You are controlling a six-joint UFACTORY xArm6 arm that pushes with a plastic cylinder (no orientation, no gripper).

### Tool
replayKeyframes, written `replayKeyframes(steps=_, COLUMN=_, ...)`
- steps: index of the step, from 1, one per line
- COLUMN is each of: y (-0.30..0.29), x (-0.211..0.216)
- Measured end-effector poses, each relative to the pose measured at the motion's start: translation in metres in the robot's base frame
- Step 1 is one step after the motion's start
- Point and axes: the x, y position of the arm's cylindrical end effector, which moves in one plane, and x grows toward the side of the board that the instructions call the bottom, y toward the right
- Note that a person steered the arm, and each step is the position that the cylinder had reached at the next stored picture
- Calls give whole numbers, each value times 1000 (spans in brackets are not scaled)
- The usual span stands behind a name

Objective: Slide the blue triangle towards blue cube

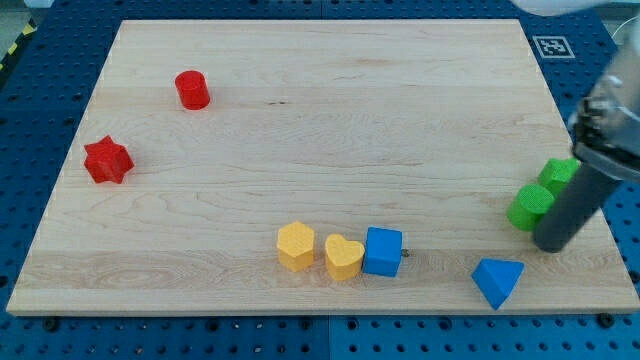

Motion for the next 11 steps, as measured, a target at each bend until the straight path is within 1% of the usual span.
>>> replayKeyframes(steps=1, y=35, x=10)
replayKeyframes(steps=2, y=39, x=50)
replayKeyframes(steps=3, y=28, x=57)
replayKeyframes(steps=8, y=-100, x=57)
replayKeyframes(steps=9, y=-116, x=55)
replayKeyframes(steps=10, y=-120, x=48)
replayKeyframes(steps=11, y=-97, x=48)
